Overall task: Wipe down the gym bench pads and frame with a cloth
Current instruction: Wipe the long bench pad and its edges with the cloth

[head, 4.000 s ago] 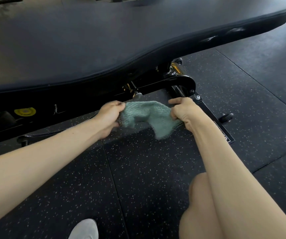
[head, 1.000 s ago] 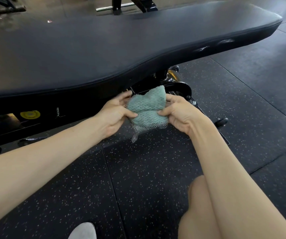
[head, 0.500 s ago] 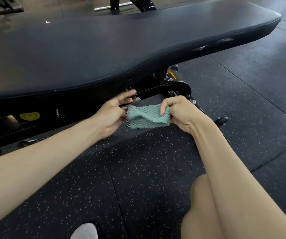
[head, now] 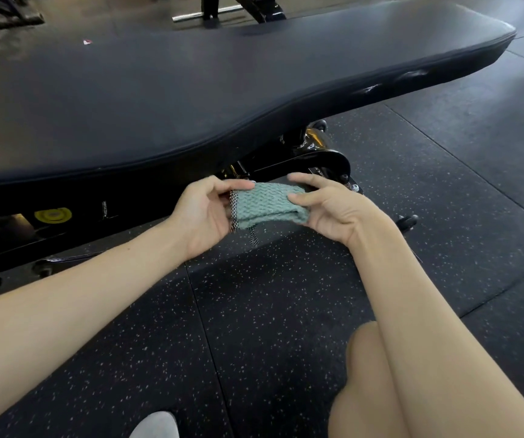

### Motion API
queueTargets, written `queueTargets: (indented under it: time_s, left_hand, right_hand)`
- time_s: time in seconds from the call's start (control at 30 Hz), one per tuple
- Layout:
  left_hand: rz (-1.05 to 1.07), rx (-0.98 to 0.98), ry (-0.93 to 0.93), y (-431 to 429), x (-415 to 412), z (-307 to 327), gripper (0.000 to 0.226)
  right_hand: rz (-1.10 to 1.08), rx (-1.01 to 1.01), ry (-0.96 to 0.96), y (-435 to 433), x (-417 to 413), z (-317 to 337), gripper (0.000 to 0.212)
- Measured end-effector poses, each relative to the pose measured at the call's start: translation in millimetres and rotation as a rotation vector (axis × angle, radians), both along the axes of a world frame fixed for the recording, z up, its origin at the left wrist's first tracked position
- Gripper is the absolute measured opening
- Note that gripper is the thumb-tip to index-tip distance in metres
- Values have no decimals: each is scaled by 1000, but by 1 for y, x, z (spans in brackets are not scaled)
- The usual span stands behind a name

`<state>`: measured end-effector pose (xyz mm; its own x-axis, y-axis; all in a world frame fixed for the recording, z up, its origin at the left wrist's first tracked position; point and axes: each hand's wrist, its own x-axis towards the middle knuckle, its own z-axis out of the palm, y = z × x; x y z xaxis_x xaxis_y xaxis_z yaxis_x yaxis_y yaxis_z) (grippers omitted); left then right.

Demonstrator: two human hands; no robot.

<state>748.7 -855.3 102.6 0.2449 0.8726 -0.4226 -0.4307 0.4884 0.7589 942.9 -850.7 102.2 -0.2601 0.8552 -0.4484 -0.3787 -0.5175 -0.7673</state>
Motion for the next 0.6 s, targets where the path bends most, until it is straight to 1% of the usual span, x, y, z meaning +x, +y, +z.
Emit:
queueTargets:
  time_s: [0.07, 0.1, 0.13, 0.2, 0.27, 0.33, 0.4, 0.47, 0.6]
  left_hand:
    - [24, -15, -53, 1, 0, 3, 25]
    - [39, -36, -70, 2, 1, 3, 29]
    - [49, -60, -95, 2, 3, 3, 34]
    - [50, -92, -137, 2, 7, 1, 43]
    - [15, -99, -149, 2, 12, -1, 62]
    - [-31, -91, -151, 3, 18, 0, 71]
    - [-60, -87, -112, 4, 26, -1, 65]
    - [-74, -94, -35, 3, 31, -2, 50]
    - [-127, -119, 51, 1, 24, -5, 42]
  right_hand:
    - [7, -11, 164, 0, 3, 1, 43]
    - [47, -16, 206, -1, 3, 0, 46]
    - [103, -22, 204, -2, 1, 0, 47]
    - [167, -37, 118, -4, -2, 0, 39]
    - [163, -33, 71, -5, -5, -3, 32]
    - [160, 3, 78, -5, -5, -3, 31]
    - [175, 57, 91, -5, -5, -3, 34]
    - [191, 97, 65, -6, -7, -4, 34]
    - [172, 143, -87, -4, -14, -7, 25]
